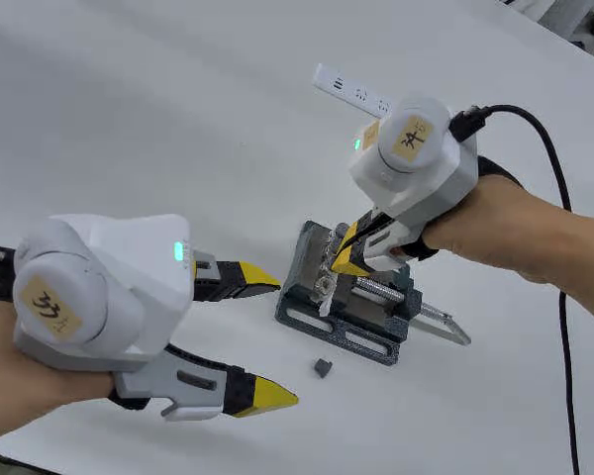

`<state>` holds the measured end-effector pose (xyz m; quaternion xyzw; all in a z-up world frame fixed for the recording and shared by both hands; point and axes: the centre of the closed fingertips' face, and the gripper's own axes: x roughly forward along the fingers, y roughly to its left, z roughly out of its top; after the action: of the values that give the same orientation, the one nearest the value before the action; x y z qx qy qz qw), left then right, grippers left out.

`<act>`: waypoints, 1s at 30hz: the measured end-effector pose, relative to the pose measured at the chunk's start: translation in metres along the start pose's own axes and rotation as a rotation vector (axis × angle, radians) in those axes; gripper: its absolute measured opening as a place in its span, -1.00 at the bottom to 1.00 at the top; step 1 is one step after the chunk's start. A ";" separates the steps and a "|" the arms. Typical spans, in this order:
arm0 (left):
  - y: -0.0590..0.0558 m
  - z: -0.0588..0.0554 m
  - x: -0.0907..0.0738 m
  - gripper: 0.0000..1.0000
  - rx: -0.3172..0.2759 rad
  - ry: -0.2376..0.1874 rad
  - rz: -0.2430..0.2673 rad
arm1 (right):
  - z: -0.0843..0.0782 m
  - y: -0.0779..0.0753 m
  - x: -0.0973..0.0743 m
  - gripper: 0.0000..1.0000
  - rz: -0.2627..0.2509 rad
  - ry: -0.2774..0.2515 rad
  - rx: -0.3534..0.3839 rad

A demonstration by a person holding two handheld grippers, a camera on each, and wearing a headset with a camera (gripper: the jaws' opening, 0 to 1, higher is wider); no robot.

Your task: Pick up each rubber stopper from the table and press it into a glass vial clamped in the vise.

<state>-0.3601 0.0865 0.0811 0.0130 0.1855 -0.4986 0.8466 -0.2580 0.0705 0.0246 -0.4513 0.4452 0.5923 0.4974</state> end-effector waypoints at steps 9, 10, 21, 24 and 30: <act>0.001 0.001 -0.001 0.10 0.007 0.002 0.001 | 0.002 0.001 0.001 -1.00 0.004 0.042 -0.036; 0.002 0.001 -0.002 0.10 0.006 -0.001 0.003 | 0.002 0.001 0.002 -1.00 0.009 0.053 -0.031; 0.007 0.000 -0.006 0.10 0.000 -0.007 0.027 | 0.002 0.002 0.004 -1.00 0.021 0.119 -0.040; 0.007 0.002 -0.006 0.10 0.003 -0.008 0.028 | 0.002 0.000 0.004 -1.00 0.028 0.118 -0.006; -0.001 0.006 -0.006 0.10 0.024 0.007 0.015 | 0.001 0.005 0.001 -1.00 0.016 0.113 -0.004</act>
<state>-0.3616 0.0902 0.0889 0.0264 0.1824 -0.4943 0.8495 -0.2636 0.0709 0.0238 -0.4815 0.4748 0.5708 0.4657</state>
